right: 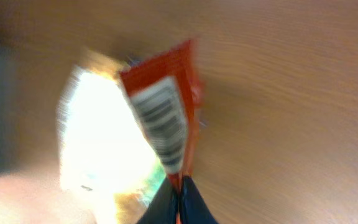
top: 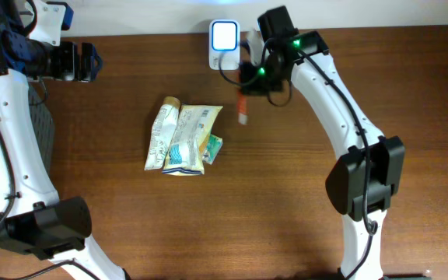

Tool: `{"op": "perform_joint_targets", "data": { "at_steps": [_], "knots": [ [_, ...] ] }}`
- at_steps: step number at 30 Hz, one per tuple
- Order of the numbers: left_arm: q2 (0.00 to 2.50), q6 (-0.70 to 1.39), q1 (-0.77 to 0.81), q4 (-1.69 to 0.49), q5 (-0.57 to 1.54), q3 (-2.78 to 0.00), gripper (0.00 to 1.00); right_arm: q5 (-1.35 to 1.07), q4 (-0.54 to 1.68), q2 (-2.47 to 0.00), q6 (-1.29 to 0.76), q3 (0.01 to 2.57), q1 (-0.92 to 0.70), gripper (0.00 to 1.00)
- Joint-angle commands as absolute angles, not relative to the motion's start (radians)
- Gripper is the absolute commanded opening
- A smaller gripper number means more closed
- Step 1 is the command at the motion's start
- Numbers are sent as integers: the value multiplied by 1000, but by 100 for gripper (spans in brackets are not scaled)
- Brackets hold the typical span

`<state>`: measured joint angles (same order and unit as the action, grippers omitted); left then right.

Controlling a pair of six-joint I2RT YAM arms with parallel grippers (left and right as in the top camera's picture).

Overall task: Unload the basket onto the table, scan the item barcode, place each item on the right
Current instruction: 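Carry the red snack right and drop it at the table's right edge, then reach the right gripper to the yellow snack bag and grasp it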

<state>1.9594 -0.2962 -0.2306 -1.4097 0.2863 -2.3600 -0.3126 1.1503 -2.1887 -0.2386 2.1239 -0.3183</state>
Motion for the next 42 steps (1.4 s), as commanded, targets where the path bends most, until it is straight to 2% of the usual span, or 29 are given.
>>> {"op": "perform_joint_targets", "data": {
  "at_steps": [1, 3, 5, 11, 12, 13, 17, 19, 21, 23, 27, 29, 31, 33, 35, 39, 41, 42],
  "knots": [
    [1945, -309, -237, -1408, 288, -2365, 99, 221, 1356, -2133, -373, 2128, -272, 4],
    [1945, -308, -237, -1409, 288, -2365, 99, 439, 1549, -2133, -520, 2128, -211, 4],
    [1945, -308, -237, -1409, 287, -2365, 99, 494, 1627, -2133, -589, 2114, -137, 4],
    [1945, -309, -237, -1409, 287, -2365, 99, 485, 1522, -2133, -589, 1835, 134, 4],
    [1945, -308, -237, -1409, 288, -2365, 99, 479, 1517, -2133, -589, 1817, 169, 10],
    [1945, -308, -237, -1409, 288, -2365, 99, 468, 1530, -2132, -540, 1821, 204, 99],
    [1945, -308, -237, -1409, 288, -2365, 99, 277, 1538, -2128, -424, 1874, 191, 99],
    [1945, -309, -237, -1409, 288, -2365, 99, 43, 1495, -2125, -298, 1933, 129, 99],
    [1945, -308, -237, -1409, 288, -2365, 99, -328, 1373, -2128, -137, 1946, 14, 99],
    [1945, -308, -237, -1409, 288, -2365, 99, -438, 1263, -2133, -139, 1936, -93, 99],
    [1945, -308, -237, -1409, 288, -2365, 99, -461, 1094, -2135, -223, 1874, -344, 97],
    [1945, -309, -237, -1409, 288, -2365, 99, -459, 1023, -2135, -226, 1860, -512, 90],
    [1945, -308, -237, -1409, 288, -2365, 99, -305, 981, -2135, -353, 1856, -634, 86],
    [1945, -308, -237, -1409, 288, -2365, 99, -135, 984, -2135, -522, 1849, -694, 82],
    [1945, -308, -237, -1409, 288, -2365, 99, -112, 957, -2135, -673, 1814, -733, 82],
    [1945, -308, -237, -1409, 288, -2365, 99, -125, 827, -2135, -698, 1689, -793, 79],
    [1945, -308, -237, -1409, 288, -2365, 99, -81, 781, -2135, -697, 1620, -794, 62],
    [1945, -308, -237, -1408, 288, -2365, 99, -59, 789, -2135, -697, 1616, -788, 49]
  ]
}}
